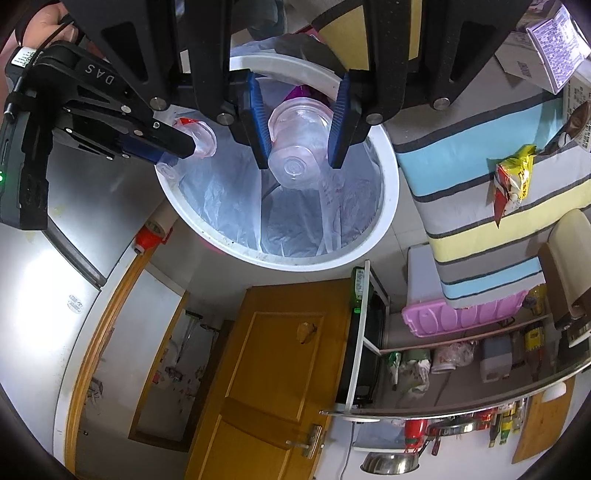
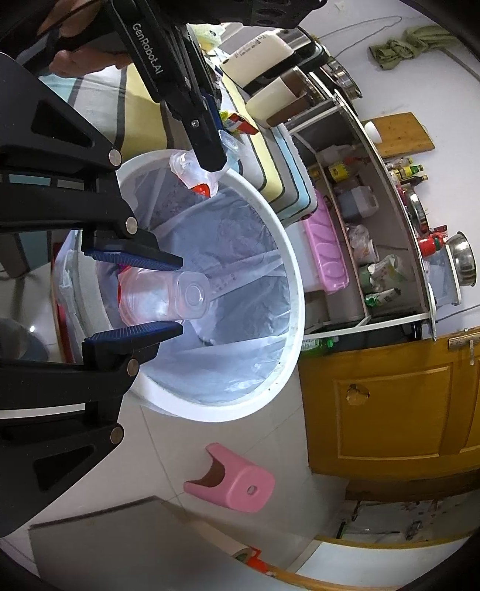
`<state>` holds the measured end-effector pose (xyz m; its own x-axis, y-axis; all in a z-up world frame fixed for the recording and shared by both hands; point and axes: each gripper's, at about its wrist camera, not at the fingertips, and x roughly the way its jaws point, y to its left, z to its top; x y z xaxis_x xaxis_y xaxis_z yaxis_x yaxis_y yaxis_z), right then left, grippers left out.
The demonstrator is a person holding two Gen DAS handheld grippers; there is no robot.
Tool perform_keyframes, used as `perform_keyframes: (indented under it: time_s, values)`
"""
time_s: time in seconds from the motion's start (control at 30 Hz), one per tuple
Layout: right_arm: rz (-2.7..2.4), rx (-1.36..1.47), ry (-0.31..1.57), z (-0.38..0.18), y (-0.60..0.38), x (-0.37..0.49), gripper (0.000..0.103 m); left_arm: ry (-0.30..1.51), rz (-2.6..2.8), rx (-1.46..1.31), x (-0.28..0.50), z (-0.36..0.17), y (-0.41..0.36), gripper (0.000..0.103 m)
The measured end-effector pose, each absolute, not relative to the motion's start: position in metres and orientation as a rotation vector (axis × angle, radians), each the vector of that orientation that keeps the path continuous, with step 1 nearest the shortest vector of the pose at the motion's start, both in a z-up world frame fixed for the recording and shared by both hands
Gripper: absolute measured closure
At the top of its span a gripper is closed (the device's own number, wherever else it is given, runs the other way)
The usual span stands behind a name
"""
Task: Collect trash
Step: 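Carry both cups over the bin and open both grippers to drop them, then return both grippers to the table toward the plastic bag and milk carton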
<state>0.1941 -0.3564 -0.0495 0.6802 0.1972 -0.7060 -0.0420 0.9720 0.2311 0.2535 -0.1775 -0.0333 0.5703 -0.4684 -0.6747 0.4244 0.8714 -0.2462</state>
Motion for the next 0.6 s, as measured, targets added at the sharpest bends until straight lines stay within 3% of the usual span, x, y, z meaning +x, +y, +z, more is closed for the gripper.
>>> perform_keyframes:
  time_s: [0.17, 0.6]
  values:
    - [0.131, 0.204, 0.807, -0.048, -0.358, 0.191, 0.068, 0.802, -0.526, -0.059, 0.256, -0.033, -0.179, 0.065]
    - [0.144, 0.194, 0.761, -0.028, -0.351, 0.172, 0.068, 0.743, -0.527, -0.102, 0.229, -0.016, -0.16, 0.064]
